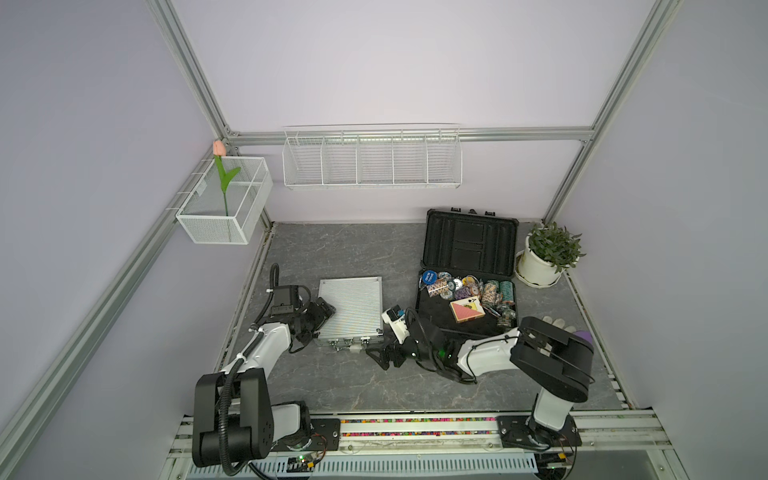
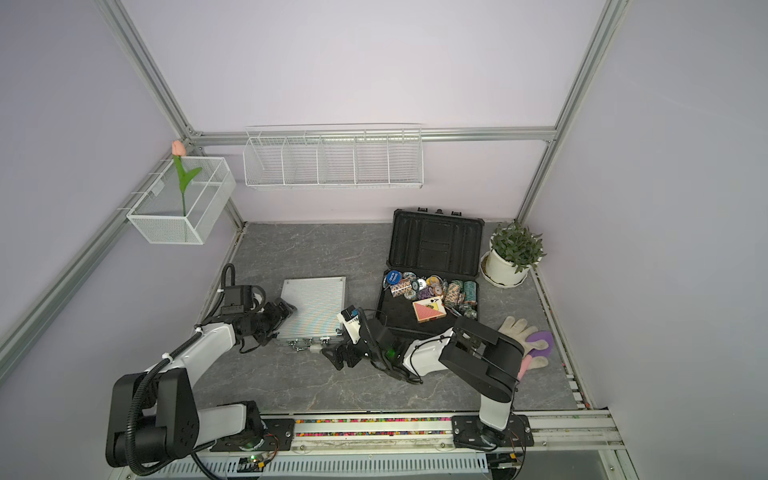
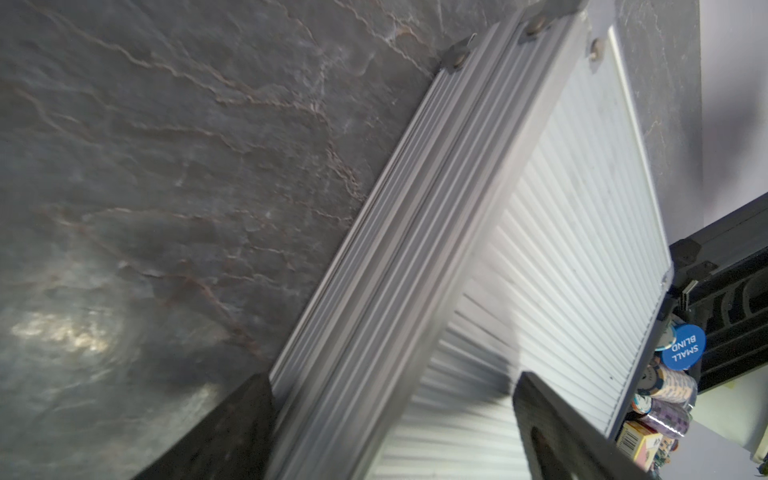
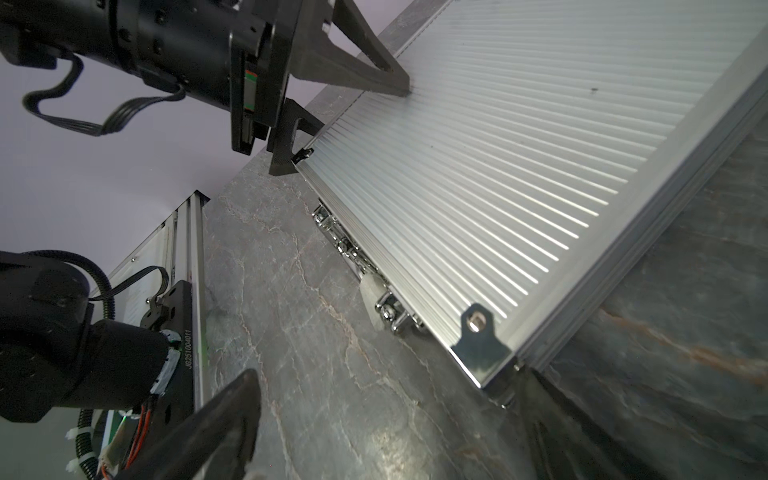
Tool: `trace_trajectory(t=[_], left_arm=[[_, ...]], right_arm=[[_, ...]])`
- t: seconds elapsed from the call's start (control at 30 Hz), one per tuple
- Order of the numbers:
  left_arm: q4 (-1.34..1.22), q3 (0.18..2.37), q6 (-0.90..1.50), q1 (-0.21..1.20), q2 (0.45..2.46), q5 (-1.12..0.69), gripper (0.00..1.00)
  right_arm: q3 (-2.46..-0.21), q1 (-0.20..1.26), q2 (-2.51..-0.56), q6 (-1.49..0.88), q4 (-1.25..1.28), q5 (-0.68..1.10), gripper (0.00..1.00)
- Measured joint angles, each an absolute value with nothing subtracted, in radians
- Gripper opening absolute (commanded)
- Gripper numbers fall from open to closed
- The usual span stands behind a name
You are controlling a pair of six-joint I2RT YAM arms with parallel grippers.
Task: Open the poker set cases
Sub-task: Adjust the poker set case at the center of the board.
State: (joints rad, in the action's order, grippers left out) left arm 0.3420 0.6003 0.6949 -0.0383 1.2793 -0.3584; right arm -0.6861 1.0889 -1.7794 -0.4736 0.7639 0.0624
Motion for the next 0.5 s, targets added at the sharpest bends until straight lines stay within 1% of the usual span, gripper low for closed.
trace_trajectory(t=[0.27,0.5], left_arm=[[0.336,0.600,0.694,-0.039,1.283,-0.364,0.92],[0.301,0.601,0.686,-0.042,1.303,-0.372,0.92]], right_arm=[[-0.680,1.148,-1.757,-0.451,0.768,-0.049,0.93],[-0.682,1.154,-1.837,-0.444,0.838,-0.094,0.89]])
